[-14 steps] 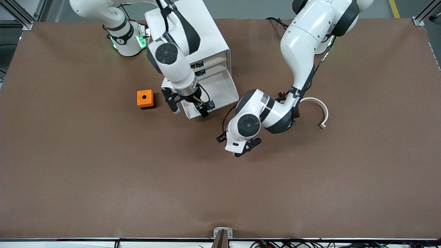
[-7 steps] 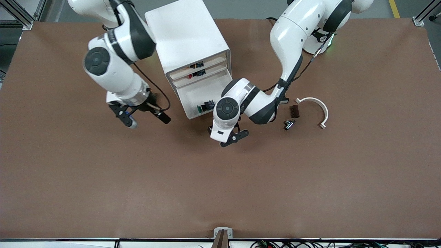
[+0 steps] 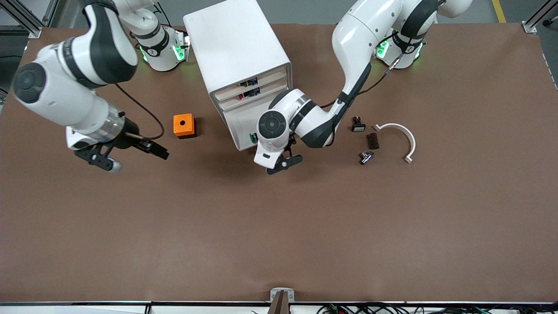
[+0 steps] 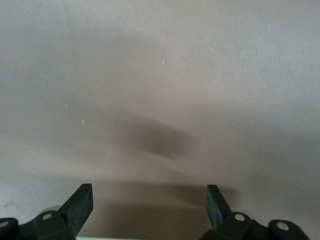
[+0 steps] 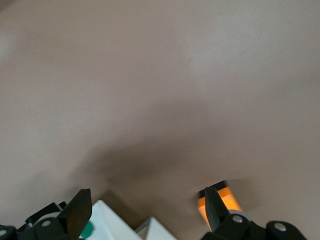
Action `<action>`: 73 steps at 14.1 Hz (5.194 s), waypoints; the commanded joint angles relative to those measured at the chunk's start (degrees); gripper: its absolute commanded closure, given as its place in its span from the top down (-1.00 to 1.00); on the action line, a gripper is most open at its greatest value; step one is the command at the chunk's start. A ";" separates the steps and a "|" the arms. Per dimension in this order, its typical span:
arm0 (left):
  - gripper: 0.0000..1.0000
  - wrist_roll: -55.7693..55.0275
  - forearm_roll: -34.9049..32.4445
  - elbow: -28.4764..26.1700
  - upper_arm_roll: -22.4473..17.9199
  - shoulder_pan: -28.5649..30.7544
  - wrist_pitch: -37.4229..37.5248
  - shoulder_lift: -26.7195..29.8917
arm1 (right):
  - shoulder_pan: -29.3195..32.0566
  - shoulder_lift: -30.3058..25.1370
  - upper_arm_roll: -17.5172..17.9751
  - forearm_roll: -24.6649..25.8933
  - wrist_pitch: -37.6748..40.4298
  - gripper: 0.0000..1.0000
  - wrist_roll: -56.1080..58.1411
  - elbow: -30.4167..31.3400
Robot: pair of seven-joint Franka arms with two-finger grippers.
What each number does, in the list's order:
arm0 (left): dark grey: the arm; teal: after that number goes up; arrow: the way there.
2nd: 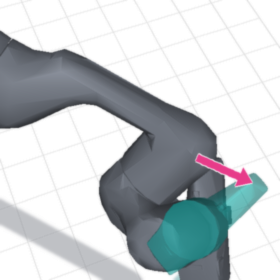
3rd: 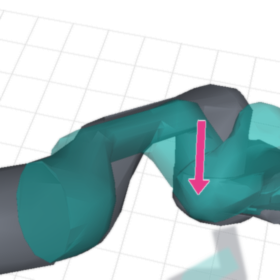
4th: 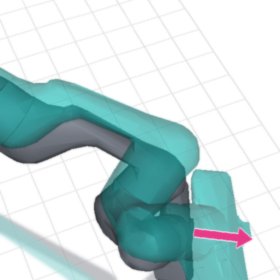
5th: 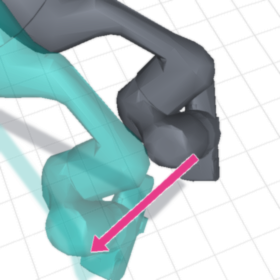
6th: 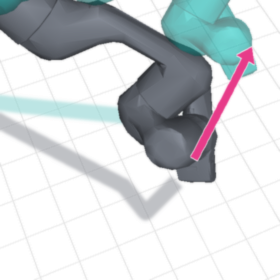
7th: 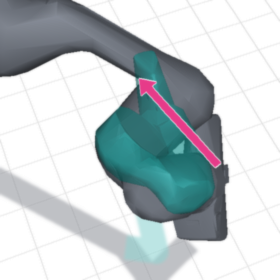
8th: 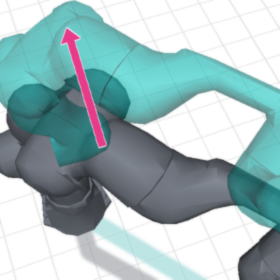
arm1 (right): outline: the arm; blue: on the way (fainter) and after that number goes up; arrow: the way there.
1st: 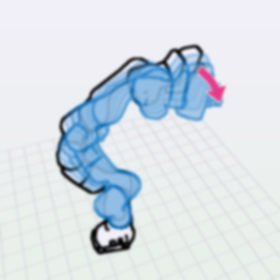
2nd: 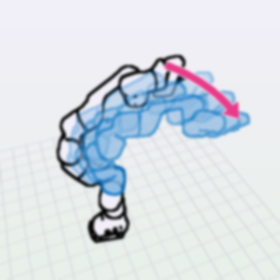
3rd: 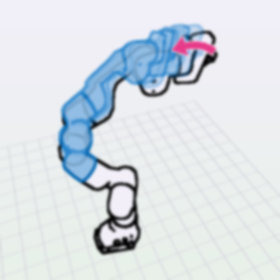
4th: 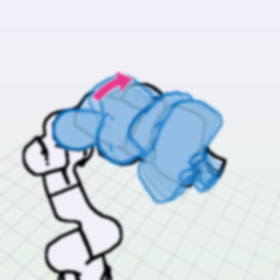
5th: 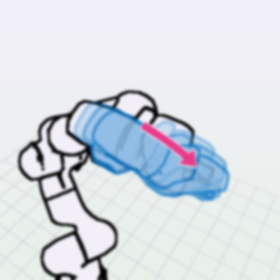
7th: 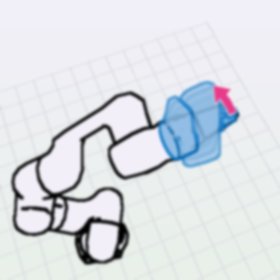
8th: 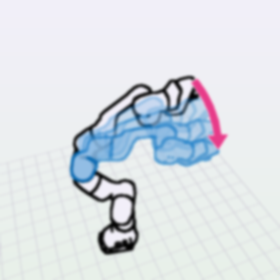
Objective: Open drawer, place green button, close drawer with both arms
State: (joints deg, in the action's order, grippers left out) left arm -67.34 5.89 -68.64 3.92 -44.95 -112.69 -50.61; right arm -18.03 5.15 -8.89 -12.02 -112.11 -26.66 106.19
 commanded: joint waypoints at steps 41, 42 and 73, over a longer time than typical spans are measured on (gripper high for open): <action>1.00 0.19 9.79 -6.85 3.82 10.74 9.39 12.71 | 19.70 -8.32 11.27 13.16 13.14 1.00 21.65 -11.44; 1.00 1.85 6.71 -6.86 3.82 11.63 12.55 15.34 | 20.22 -8.32 11.18 13.08 13.40 1.00 21.91 -13.01; 1.00 64.45 -5.72 -28.14 -3.30 42.66 19.60 54.31 | 23.39 -4.10 11.18 10.61 28.00 1.00 28.86 -24.63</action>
State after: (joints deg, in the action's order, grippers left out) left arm -2.79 1.23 -98.35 0.82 -1.99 -95.57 2.56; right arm 4.05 0.93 1.53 -1.32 -85.04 1.16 82.69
